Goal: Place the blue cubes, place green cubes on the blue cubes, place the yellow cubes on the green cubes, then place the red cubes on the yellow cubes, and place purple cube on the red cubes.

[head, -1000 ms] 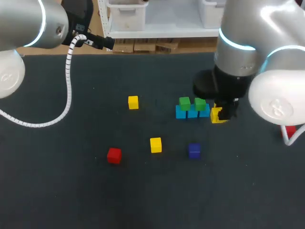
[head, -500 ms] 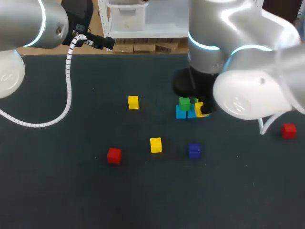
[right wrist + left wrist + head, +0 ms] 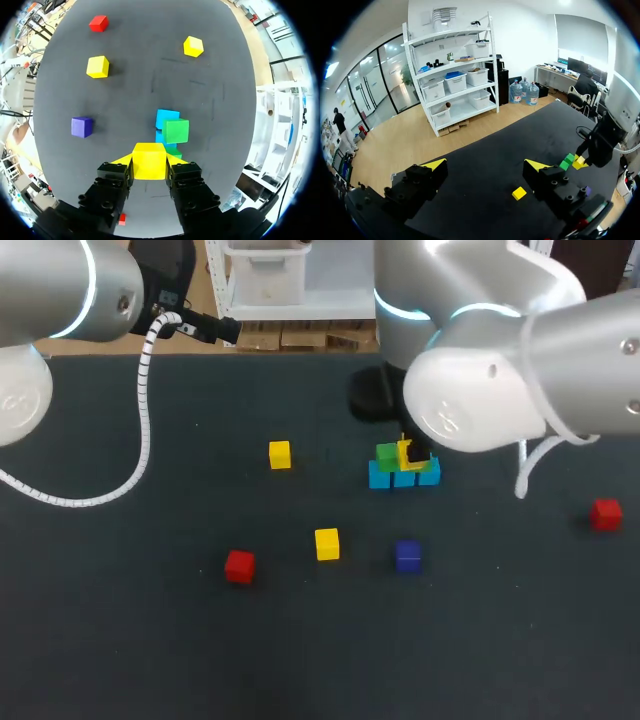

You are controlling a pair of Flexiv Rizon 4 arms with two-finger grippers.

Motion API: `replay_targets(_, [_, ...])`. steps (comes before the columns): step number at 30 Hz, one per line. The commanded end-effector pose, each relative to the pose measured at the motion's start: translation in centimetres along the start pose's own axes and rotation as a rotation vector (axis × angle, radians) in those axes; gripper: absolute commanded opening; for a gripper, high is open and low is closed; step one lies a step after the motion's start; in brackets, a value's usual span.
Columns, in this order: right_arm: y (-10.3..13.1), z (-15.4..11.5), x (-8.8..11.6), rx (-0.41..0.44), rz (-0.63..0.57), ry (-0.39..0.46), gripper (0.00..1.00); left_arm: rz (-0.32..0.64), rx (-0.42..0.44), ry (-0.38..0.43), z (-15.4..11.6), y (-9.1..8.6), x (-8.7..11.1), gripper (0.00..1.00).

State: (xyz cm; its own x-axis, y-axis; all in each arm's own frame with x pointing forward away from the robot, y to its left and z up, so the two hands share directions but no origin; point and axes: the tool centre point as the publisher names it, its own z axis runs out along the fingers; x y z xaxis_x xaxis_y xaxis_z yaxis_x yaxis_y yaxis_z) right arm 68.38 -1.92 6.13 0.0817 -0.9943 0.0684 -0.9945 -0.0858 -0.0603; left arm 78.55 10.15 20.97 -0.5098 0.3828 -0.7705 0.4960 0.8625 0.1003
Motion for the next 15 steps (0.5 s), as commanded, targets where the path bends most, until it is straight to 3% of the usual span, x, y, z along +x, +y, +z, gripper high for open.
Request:
replay_targets(1, [-0.78, 0.04, -0.14, -0.025, 0.001, 0.002, 0.00, 0.001, 0.004, -0.001, 0.03, 0.11, -0.01, 1.00])
replay_targets(15, [-1.40, 0.76, 0.03, -0.076, 0.041, -0.041, 0.00, 0.001, 0.004, -0.001, 0.03, 0.11, -0.01, 1.00])
